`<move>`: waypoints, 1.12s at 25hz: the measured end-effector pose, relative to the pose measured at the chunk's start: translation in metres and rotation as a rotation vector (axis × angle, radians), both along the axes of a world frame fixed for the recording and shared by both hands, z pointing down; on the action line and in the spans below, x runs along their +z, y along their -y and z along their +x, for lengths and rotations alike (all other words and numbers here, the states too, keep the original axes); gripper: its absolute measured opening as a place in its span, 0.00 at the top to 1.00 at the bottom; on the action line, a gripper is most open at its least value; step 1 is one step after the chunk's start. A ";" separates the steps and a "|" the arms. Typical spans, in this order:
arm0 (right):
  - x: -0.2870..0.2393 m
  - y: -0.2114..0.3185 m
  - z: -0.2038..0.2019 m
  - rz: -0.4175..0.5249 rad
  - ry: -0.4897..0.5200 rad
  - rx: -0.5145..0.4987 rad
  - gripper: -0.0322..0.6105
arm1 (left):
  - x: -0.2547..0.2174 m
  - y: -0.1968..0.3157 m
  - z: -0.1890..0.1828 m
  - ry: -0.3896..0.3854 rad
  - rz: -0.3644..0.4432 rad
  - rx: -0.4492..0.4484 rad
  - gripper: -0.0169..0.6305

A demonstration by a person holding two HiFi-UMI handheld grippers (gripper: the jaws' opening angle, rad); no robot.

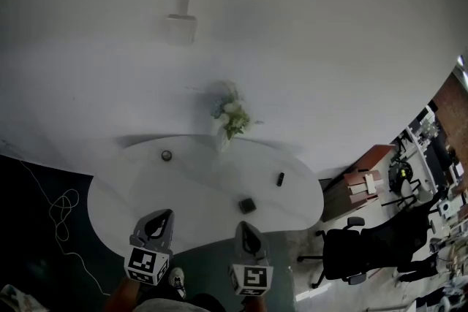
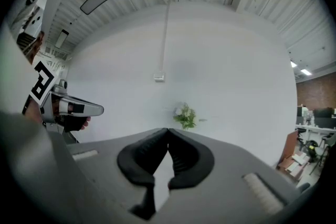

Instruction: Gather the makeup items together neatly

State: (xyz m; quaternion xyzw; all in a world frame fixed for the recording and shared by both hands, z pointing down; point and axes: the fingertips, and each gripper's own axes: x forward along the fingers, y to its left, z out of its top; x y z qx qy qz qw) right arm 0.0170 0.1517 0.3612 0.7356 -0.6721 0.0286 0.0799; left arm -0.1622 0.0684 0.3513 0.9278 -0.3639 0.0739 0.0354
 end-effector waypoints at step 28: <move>0.058 0.253 -0.076 -0.092 0.041 -0.519 0.95 | 0.050 0.151 -0.077 0.038 -0.085 -0.492 0.96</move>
